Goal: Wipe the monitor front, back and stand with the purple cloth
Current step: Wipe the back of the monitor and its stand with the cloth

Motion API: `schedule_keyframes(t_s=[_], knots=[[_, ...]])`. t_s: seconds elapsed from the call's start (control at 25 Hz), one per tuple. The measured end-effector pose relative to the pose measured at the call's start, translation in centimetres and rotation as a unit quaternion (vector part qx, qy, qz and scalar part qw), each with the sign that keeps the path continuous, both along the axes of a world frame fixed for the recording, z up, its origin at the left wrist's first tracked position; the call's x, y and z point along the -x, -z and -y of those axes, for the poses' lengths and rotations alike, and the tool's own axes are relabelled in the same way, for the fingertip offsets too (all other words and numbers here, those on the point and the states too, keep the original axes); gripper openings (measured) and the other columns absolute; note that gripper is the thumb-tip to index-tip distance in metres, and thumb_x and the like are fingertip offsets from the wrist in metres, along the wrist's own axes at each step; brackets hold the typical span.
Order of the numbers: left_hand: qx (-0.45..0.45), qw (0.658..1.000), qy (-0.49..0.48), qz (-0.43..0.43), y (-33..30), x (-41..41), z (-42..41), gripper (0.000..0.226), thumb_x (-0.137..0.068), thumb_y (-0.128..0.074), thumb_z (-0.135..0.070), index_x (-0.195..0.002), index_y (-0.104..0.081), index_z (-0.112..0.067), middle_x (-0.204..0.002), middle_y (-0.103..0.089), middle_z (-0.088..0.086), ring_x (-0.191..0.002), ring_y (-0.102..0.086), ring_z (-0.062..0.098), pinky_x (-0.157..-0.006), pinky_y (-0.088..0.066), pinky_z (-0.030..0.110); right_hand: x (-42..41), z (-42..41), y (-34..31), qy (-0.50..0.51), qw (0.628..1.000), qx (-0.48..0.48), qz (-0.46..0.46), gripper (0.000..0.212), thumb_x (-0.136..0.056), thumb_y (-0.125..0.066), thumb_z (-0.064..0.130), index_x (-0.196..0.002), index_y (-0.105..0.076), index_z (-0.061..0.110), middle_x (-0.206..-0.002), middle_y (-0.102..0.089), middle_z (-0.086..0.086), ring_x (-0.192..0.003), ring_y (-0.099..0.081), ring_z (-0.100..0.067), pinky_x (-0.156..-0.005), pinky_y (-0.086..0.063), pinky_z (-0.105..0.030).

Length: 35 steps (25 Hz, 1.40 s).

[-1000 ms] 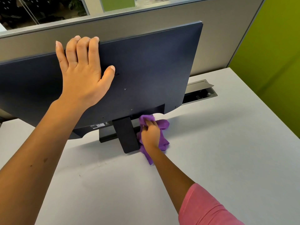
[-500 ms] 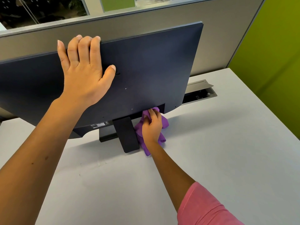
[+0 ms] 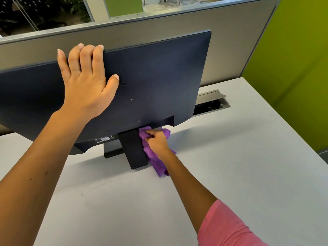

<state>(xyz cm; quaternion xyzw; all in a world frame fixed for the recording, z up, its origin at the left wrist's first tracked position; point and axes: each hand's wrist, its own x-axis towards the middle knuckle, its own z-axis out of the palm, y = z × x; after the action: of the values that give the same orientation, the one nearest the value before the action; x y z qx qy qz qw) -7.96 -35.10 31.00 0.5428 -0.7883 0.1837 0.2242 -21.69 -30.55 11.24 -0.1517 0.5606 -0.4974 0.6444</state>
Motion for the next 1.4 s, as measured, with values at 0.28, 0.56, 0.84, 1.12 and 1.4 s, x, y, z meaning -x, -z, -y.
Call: schedule_keyframes(t_s=[0.28,0.56,0.84,1.12,1.4], knots=[[-0.009,1.000,-0.004,-0.008,0.0,0.0,-0.2,0.058,-0.091,-0.037,-0.039,-0.141,-0.025,-0.011,-0.144,-0.029,0.010,-0.141,-0.016,0.030,-0.114,0.005,0.053,4.6,-3.3,2.9,0.233,0.941,0.002,-0.247,0.021,-0.093,-0.045,0.008,-0.103,-0.063,0.007,-0.095,-0.062,-0.006,-0.089,-0.061,-0.019,-0.081,-0.054,-0.027],[-0.007,1.000,-0.005,-0.009,0.0,0.1,-0.3,0.057,-0.091,-0.037,-0.037,-0.141,-0.028,-0.011,-0.144,-0.031,0.009,-0.141,-0.017,0.030,-0.114,0.004,0.053,6.8,0.3,-1.1,0.247,0.885,0.129,-0.373,0.020,-0.092,-0.049,0.005,-0.106,-0.059,0.015,-0.098,-0.060,0.000,-0.088,-0.057,-0.013,-0.075,-0.046,-0.015],[-0.013,1.000,-0.018,-0.021,0.0,0.3,-0.2,0.054,-0.092,-0.033,-0.036,-0.141,-0.030,-0.013,-0.145,-0.032,0.006,-0.141,-0.018,0.028,-0.115,0.003,0.051,5.5,-2.4,5.2,-0.079,0.883,0.071,-0.457,0.021,-0.094,-0.050,0.021,-0.110,-0.062,0.012,-0.102,-0.063,-0.008,-0.091,-0.057,-0.018,-0.088,-0.051,-0.029],[0.048,0.991,0.019,-0.125,2.7,-1.2,-4.8,0.050,-0.090,-0.046,-0.020,-0.138,-0.044,-0.010,-0.149,-0.035,0.011,-0.142,-0.024,0.028,-0.117,-0.005,0.049,4.6,-3.5,7.5,-0.186,0.703,0.110,-0.678,0.039,-0.089,-0.057,0.030,-0.127,-0.055,0.020,-0.123,-0.056,-0.010,-0.113,-0.052,-0.030,-0.099,-0.044,-0.043],[-0.179,0.971,-0.003,-0.162,21.2,-7.4,-15.4,0.047,-0.097,-0.034,-0.038,-0.123,-0.060,-0.008,-0.131,-0.057,0.013,-0.120,-0.054,0.032,-0.106,-0.037,0.047,6.4,-3.0,8.7,-0.395,0.488,0.060,-0.776,0.065,-0.094,-0.036,0.052,-0.149,-0.005,0.033,-0.155,-0.020,-0.008,-0.133,-0.030,-0.041,-0.106,-0.033,-0.053]])
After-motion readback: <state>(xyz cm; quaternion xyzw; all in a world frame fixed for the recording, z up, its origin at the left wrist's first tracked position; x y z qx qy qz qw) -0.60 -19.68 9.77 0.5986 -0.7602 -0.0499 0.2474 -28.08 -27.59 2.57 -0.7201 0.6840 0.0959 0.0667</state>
